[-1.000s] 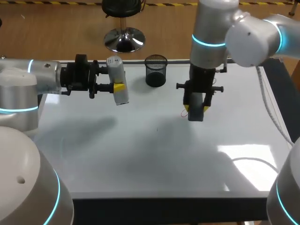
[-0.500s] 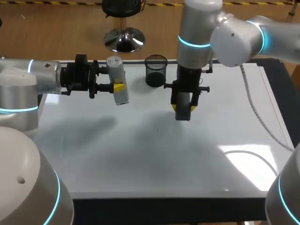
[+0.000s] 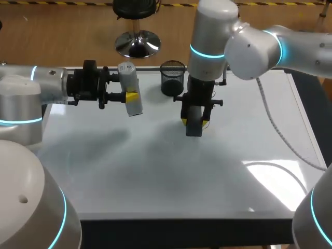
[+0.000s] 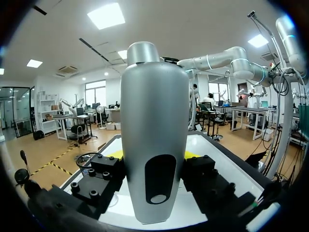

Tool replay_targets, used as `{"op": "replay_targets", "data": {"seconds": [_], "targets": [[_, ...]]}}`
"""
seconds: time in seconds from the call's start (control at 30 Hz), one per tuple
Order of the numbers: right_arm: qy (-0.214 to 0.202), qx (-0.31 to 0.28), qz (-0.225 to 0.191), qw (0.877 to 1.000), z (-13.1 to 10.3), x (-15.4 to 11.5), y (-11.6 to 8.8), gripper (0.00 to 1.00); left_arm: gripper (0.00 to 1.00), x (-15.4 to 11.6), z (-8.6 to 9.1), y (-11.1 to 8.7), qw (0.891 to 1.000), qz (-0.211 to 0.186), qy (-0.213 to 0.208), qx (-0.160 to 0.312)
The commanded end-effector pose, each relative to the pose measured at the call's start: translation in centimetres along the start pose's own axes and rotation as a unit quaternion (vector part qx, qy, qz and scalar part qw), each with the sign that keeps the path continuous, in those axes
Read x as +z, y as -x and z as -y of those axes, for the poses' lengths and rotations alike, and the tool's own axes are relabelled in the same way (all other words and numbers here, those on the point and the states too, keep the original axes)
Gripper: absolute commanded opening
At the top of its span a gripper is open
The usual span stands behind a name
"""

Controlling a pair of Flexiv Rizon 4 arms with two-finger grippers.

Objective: Pick up the inspection probe, press it on each red-marked spot on the whiteboard one by one, put down the probe, pick up the eraser, and wipe off all the red marks.

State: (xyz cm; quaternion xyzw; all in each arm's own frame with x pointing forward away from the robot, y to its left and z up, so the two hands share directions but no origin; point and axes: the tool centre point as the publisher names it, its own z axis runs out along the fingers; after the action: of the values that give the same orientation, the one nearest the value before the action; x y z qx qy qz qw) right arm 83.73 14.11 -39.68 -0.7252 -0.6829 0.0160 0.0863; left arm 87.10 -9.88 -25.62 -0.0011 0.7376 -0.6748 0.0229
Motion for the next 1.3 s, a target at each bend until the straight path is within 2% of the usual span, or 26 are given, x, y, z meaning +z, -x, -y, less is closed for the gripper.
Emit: {"op": "replay_targets", "data": {"seconds": [0.03,0.23,0.37,0.97,1.3], "targets": [[-0.002,-0.004,0.000,1.000,-0.1,0.8,-0.7,0.00,0.00,0.0,0.1,-0.1,1.000,0.002,-0.001,0.001],[-0.014,-0.019,0.014,1.000,0.2,2.3,-1.9,0.00,0.00,0.0,0.1,-0.1,1.000,0.002,-0.001,0.001],[-0.019,-0.024,0.011,0.999,0.1,2.8,-2.0,0.00,0.00,0.0,0.1,-0.1,1.000,0.002,-0.001,0.001],[-0.025,0.015,-0.003,1.000,-1.2,3.1,2.3,0.00,0.00,0.0,0.1,-0.1,1.000,0.002,-0.001,0.001],[-0.035,0.048,-0.001,0.998,-2.8,3.5,5.2,0.00,0.00,0.0,0.1,-0.1,1.000,0.002,-0.001,0.001]]}}
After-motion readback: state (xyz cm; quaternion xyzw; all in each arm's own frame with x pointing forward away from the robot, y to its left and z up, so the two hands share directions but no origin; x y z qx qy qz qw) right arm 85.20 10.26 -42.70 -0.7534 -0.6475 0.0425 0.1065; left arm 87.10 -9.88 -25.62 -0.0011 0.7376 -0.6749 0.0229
